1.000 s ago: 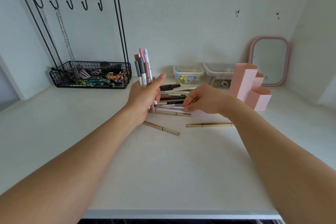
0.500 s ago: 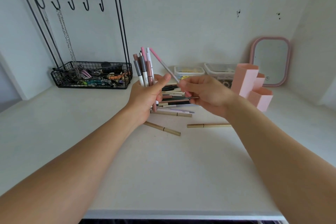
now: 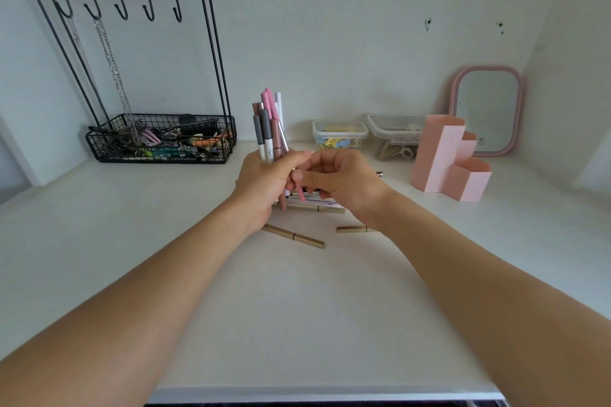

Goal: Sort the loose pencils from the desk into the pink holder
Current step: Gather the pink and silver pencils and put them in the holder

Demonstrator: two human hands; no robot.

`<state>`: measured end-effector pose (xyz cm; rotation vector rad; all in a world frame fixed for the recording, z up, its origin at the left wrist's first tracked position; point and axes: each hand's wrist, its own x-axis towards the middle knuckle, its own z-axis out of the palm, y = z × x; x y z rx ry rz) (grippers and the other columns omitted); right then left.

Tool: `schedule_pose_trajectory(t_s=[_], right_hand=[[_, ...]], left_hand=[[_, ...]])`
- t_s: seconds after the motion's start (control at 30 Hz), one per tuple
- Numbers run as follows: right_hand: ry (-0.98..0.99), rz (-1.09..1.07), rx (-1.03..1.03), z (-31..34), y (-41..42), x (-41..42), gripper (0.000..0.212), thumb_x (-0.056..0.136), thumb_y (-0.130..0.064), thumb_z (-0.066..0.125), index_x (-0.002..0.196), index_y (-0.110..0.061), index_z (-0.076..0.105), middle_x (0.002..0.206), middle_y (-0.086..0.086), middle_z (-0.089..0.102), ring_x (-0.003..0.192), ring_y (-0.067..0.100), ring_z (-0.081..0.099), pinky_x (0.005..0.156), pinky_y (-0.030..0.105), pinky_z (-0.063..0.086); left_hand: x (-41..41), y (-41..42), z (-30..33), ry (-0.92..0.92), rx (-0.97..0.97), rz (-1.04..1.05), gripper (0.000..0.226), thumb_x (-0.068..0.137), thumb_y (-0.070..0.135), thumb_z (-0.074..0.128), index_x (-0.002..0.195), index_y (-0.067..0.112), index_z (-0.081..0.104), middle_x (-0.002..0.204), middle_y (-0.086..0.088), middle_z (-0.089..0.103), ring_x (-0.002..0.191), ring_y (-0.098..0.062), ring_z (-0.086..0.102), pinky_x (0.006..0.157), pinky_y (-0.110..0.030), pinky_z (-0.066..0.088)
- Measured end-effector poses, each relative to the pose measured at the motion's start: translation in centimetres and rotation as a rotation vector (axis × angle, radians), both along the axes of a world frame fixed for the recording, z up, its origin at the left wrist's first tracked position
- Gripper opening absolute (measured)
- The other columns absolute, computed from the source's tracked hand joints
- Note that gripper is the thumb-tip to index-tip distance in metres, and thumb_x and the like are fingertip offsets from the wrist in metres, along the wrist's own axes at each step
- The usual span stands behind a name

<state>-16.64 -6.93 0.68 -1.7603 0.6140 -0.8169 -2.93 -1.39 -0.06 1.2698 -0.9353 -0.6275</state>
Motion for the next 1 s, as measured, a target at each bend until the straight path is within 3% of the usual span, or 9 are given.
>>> schedule_pose_trajectory(t_s=[0.13,0.23,0.3,0.4,0.47,0.67,0.83,1.0], right_hand=[[0.058,-0.099,-0.004,0.7,-0.9,-0.7,0.015,0.087,-0.021,0.074,0.093,-0.007,0.073,0.076,0.001,0.069,0.062,0.007,0.058,0.056,0.019,0.043],[0.324,-0.158,-0.263,0.6,-1.9,-1.3,0.015,0.087,-0.025,0.074,0.089,-0.010,0.077,0.082,0.007,0.073,0.067,0.009,0.058,0.059,0.016,0.045],[0.475,-0.131,-0.345,0.4,-2.2,-1.6,0.015,0.084,-0.027,0.076,0.087,-0.012,0.079,0.083,0.006,0.075,0.070,0.010,0.059,0.065,0.023,0.048],[0.559,-0.101,-0.395,0.0,-2.4,-1.8,0.014,0.081,-0.025,0.079,0.087,-0.013,0.081,0.080,-0.004,0.075,0.070,0.004,0.062,0.068,0.018,0.049],[0.582,-0.096,-0.411,-0.1,-2.5,-1.8,0.013,0.080,-0.024,0.080,0.087,-0.012,0.081,0.075,-0.011,0.071,0.068,0.000,0.060,0.065,0.013,0.044],[0.627,-0.090,-0.360,0.0,-2.5,-1.6,0.017,0.084,-0.024,0.077,0.087,-0.007,0.078,0.064,-0.017,0.060,0.058,0.000,0.053,0.059,0.015,0.041],[0.649,-0.053,-0.321,0.3,-2.3,-1.4,0.010,0.084,-0.021,0.077,0.089,-0.012,0.075,0.072,-0.006,0.065,0.065,0.007,0.056,0.069,0.022,0.047],[0.675,-0.031,-0.289,0.6,-2.0,-1.5,0.011,0.086,-0.022,0.075,0.092,-0.014,0.077,0.067,-0.012,0.061,0.063,0.003,0.053,0.068,0.020,0.043]], left_hand=[[0.2,-0.1,0.2,0.019,0.020,0.062,0.022,0.086,0.024,0.072,0.071,0.018,0.058,0.052,0.008,0.051,0.048,-0.008,0.053,0.053,-0.028,0.046],[0.4,-0.2,0.2,0.094,0.014,0.051,0.018,0.089,0.019,0.069,0.075,0.019,0.058,0.056,0.008,0.055,0.056,-0.012,0.056,0.068,-0.036,0.050],[0.5,-0.3,0.0,0.118,0.019,0.015,0.015,0.090,0.019,0.068,0.078,0.019,0.058,0.053,0.009,0.055,0.059,-0.013,0.055,0.076,-0.038,0.049],[0.6,-0.3,0.0,0.100,0.019,-0.027,0.018,0.090,0.018,0.067,0.076,0.019,0.056,0.053,0.006,0.055,0.055,-0.013,0.054,0.071,-0.034,0.048],[0.5,-0.2,0.0,0.072,0.008,-0.050,0.021,0.091,0.018,0.065,0.072,0.018,0.056,0.056,0.000,0.056,0.054,-0.017,0.055,0.065,-0.032,0.047],[0.4,0.0,0.1,0.042,0.000,-0.073,0.024,0.094,0.022,0.067,0.075,0.019,0.053,0.056,0.002,0.051,0.052,-0.017,0.052,0.057,-0.029,0.046],[0.3,0.0,0.0,0.034,-0.003,-0.081,0.025,0.095,0.025,0.067,0.075,0.020,0.054,0.058,0.001,0.052,0.053,-0.017,0.051,0.058,-0.030,0.045],[0.5,-0.1,-0.1,0.011,-0.003,-0.091,0.024,0.096,0.031,0.067,0.080,0.019,0.053,0.055,0.003,0.046,0.050,-0.014,0.046,0.058,-0.029,0.044]])
